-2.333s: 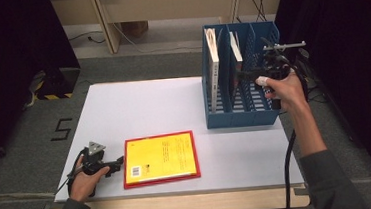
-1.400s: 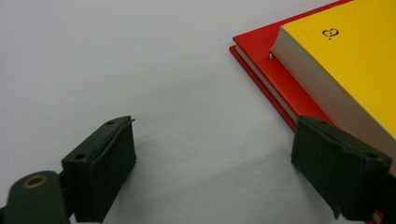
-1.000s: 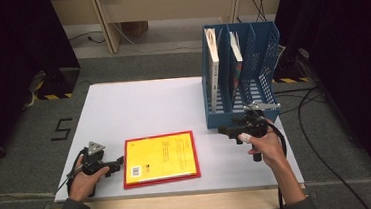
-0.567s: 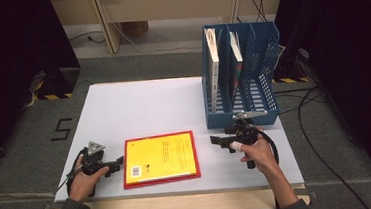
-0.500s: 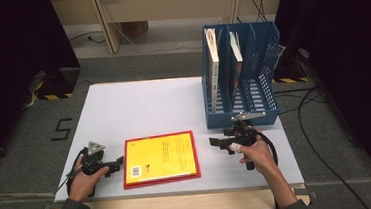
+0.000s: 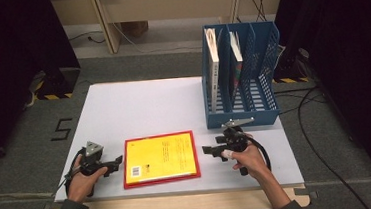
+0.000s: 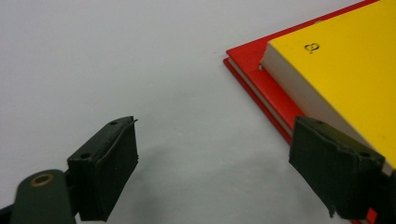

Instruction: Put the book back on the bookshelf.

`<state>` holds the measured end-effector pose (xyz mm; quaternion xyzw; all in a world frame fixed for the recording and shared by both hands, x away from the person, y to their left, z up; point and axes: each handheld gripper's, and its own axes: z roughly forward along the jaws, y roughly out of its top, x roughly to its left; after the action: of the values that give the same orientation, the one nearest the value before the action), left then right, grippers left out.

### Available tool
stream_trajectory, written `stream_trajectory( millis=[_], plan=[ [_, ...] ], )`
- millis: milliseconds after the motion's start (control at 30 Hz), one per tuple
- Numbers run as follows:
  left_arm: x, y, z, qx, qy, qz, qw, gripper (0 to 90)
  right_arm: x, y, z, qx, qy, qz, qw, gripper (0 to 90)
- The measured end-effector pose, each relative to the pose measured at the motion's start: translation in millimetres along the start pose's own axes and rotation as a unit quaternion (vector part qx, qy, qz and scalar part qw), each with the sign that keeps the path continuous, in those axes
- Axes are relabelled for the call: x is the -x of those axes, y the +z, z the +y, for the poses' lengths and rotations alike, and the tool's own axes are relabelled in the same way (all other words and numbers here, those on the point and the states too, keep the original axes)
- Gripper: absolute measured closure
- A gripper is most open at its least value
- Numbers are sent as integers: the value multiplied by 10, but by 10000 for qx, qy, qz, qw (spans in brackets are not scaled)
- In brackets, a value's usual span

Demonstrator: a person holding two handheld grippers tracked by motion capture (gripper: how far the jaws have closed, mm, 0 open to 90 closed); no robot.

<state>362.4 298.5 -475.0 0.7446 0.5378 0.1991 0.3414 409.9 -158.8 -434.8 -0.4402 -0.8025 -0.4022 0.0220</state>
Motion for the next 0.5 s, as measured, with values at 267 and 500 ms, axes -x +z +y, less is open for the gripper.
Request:
stream_trajectory(
  millis=[267,500],
  plan=[
    [146,-33,24,-30,180,-189,9997,154,-75,132,-47,-139,16,100,9999,218],
    [159,-49,24,-51,128,-265,9996,217,-156,250,-78,-260,74,297,9992,219]
  ],
)
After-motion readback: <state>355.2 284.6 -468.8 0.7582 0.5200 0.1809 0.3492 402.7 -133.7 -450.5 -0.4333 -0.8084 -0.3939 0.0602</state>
